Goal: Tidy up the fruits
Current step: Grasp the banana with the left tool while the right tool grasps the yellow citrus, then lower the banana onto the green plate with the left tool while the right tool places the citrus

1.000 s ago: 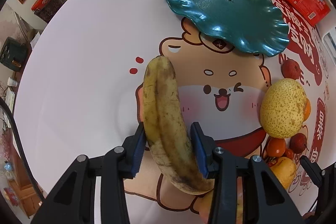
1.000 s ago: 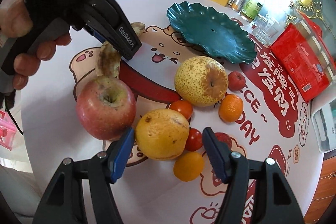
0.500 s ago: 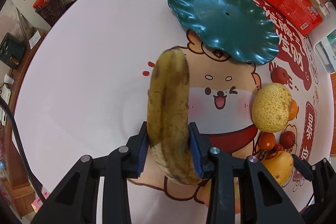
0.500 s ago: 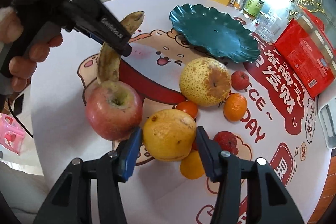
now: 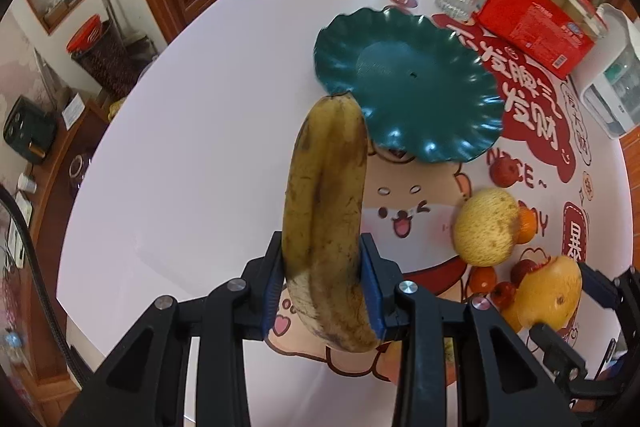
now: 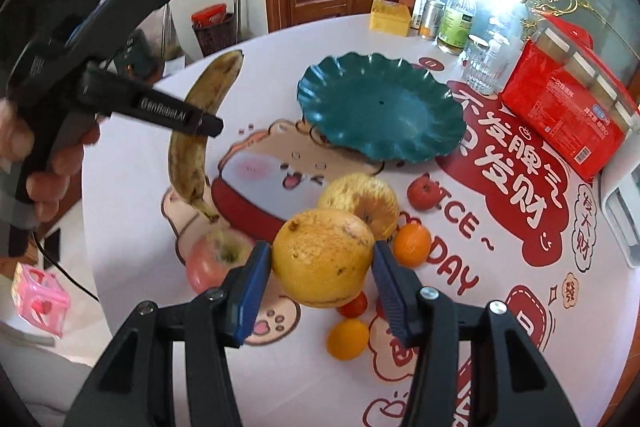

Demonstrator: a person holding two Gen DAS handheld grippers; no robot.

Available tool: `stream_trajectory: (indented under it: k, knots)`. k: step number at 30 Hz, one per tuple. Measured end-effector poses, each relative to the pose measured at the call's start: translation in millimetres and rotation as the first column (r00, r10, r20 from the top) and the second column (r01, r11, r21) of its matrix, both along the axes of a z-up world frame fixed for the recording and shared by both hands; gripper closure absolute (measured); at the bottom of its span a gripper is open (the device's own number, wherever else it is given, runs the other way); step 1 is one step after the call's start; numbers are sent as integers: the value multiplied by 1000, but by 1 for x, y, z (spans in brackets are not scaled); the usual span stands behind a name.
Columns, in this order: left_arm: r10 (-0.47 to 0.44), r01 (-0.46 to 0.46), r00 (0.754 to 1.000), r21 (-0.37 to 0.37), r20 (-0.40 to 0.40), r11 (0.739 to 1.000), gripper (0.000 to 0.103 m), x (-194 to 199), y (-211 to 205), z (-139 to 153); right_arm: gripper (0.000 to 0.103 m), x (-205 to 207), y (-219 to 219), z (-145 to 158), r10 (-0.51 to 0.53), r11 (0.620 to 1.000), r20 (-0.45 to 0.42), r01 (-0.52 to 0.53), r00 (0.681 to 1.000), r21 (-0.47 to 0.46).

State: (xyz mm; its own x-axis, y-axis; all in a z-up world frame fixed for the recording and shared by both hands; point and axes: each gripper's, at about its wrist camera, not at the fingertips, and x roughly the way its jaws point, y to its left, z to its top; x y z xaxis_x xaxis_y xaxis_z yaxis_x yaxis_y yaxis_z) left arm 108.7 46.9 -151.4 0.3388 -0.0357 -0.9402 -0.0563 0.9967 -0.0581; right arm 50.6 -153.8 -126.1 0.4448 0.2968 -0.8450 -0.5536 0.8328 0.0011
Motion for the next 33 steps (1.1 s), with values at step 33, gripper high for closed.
stream_trajectory:
  k: [33]
  knots:
    - [-216,211,976,88,43,973,69,182,-61,11,51,235,-16,-14,-292,949,-136,304,947,83]
